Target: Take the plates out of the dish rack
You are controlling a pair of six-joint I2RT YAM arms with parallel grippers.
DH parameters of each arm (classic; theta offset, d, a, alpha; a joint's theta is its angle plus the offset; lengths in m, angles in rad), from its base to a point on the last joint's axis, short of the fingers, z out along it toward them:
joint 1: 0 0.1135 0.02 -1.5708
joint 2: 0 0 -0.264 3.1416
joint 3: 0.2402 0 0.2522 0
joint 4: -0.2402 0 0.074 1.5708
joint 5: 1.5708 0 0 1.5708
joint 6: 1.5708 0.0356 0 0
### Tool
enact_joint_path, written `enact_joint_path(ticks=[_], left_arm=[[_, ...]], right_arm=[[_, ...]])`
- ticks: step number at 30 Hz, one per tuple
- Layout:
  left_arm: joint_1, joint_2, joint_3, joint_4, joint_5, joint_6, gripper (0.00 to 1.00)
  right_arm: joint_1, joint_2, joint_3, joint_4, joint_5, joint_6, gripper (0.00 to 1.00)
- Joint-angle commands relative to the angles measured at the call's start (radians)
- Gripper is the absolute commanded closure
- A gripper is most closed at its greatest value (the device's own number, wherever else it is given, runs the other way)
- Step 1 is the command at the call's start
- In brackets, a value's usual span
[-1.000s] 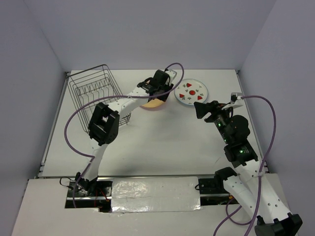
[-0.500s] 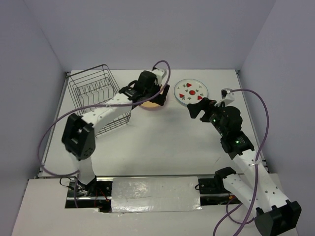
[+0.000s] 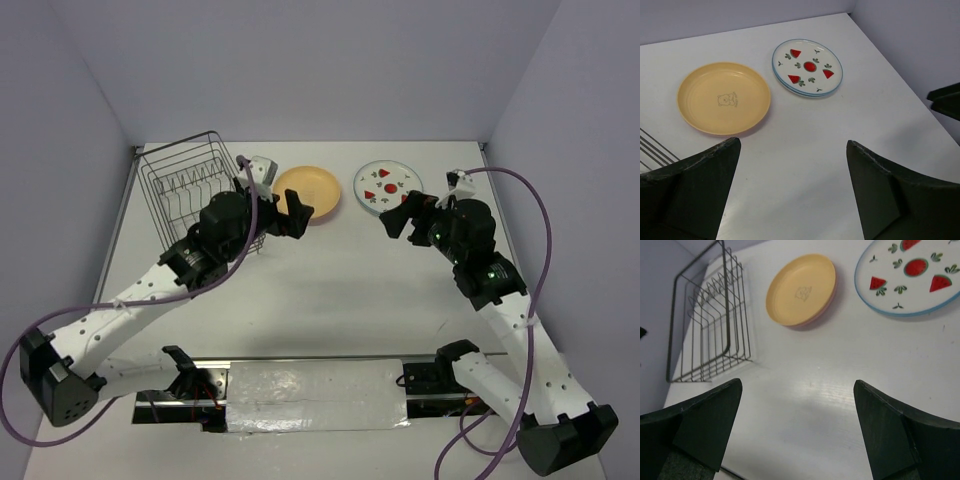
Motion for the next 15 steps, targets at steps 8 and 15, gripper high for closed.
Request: enact_joint_path(ticks=[8,15], left_arm=[[-0.215,-0.277,-0.246,0.223,-0.249,0.090,0.01],[-0.222,-0.252,-0.269,0.226,-0.283,0.110,0.01]], right_arm=[[0.001,0.009,0.067,-0.077,-0.215,-0.181,0.00],[0.001,-0.065,-0.025,0.039,-0.314,-0.151,0.00]])
